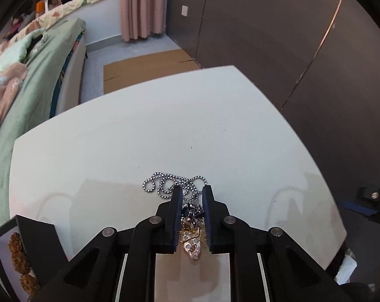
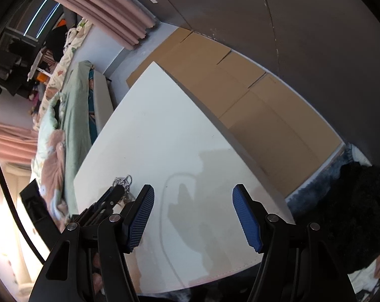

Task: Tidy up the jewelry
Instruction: 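Lift the bead chain with the left gripper while the right grasps the butterfly pendant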

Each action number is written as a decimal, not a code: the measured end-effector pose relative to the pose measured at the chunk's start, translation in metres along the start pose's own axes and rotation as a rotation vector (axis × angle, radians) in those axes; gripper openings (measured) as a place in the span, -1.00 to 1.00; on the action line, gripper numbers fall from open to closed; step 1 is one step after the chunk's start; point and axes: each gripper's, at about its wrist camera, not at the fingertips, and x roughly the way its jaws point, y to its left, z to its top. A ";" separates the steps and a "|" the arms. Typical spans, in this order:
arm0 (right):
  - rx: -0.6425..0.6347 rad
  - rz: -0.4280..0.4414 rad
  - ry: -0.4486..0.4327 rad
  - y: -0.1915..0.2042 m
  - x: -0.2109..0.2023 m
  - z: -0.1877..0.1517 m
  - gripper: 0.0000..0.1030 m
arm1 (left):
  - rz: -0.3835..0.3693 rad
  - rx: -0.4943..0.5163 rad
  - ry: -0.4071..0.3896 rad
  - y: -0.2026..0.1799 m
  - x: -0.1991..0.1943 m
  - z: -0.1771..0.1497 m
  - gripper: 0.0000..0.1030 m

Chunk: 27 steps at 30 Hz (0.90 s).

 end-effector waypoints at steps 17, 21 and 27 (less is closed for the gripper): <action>-0.120 0.010 0.066 0.043 0.032 -0.012 0.27 | -0.143 -0.100 -0.139 0.024 -0.063 0.014 -0.82; -0.184 0.004 0.079 0.062 0.043 -0.018 0.27 | -0.159 -0.127 -0.194 0.037 -0.087 0.017 -0.82; -0.300 -0.012 0.112 0.092 0.061 -0.032 0.27 | -0.177 -0.170 -0.260 0.060 -0.114 0.019 -0.82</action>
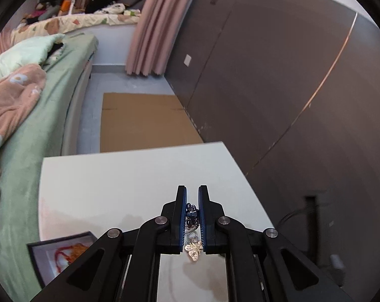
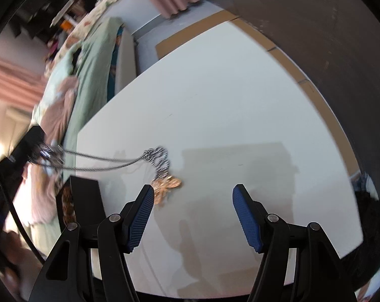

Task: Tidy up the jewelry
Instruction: 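Lift the bead chain with the left gripper while the right grasps the butterfly pendant, then carry the necklace over the box and lower the chain in with the left gripper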

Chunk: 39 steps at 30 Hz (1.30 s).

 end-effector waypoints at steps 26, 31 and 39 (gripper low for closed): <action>-0.301 -0.240 0.022 0.045 0.030 -0.008 -0.22 | -0.024 -0.086 -0.085 0.038 -0.043 0.014 -0.82; -0.202 -0.130 0.020 0.020 0.012 -0.002 -0.23 | -0.018 -0.077 -0.082 0.033 -0.045 0.014 -0.82; -0.125 0.037 -0.006 0.005 -0.014 -0.006 -0.23 | 0.007 -0.032 -0.125 0.017 -0.077 0.030 -0.82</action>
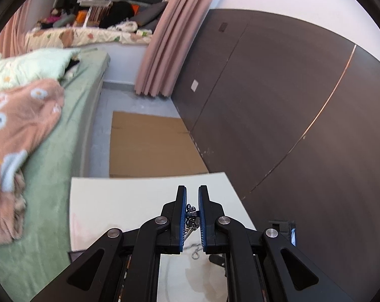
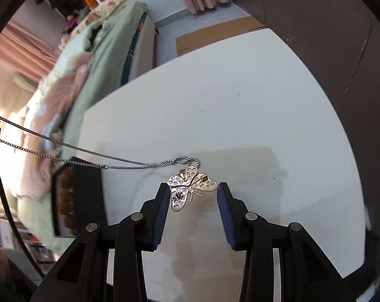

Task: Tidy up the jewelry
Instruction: 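Carry the necklace over the box and lower the chain in with the left gripper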

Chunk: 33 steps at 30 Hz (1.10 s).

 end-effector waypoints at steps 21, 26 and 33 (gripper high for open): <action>-0.025 0.093 -0.079 0.030 -0.013 0.007 -0.23 | 0.083 0.148 -0.328 -0.037 -0.156 0.081 -0.82; -0.034 0.104 -0.089 0.032 -0.017 0.005 -0.23 | 0.100 0.155 -0.330 -0.031 -0.162 0.080 -0.82; -0.055 0.107 -0.103 0.041 -0.027 0.002 -0.23 | 0.121 0.124 -0.305 -0.007 -0.156 0.069 -0.82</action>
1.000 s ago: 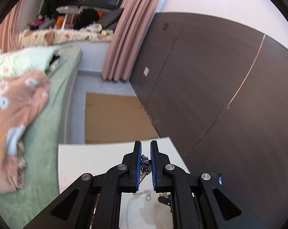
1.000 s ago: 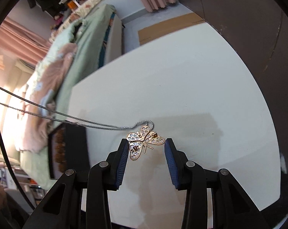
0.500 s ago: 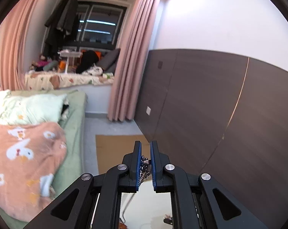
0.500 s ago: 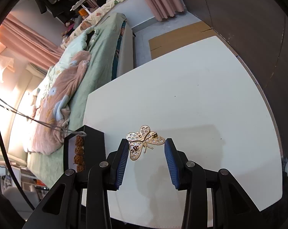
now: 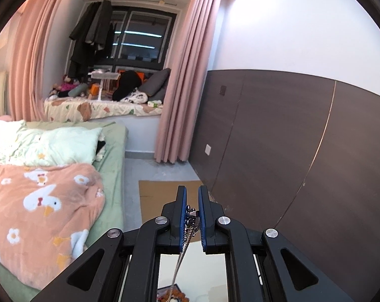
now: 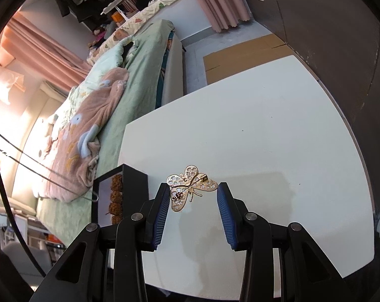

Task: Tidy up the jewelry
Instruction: 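Carry the necklace over the box and lower the chain in with the left gripper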

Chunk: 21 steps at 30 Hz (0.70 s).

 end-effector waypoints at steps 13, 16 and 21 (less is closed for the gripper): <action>-0.022 -0.002 -0.027 0.027 -0.019 -0.004 -0.23 | 0.019 -0.097 0.146 0.039 0.036 -0.065 -0.82; -0.039 0.002 -0.041 0.039 -0.027 -0.006 -0.23 | 0.014 -0.126 0.197 0.047 0.049 -0.086 -0.82; -0.058 0.005 -0.062 0.060 -0.035 -0.011 -0.23 | -0.006 -0.214 0.302 0.064 0.075 -0.124 -0.81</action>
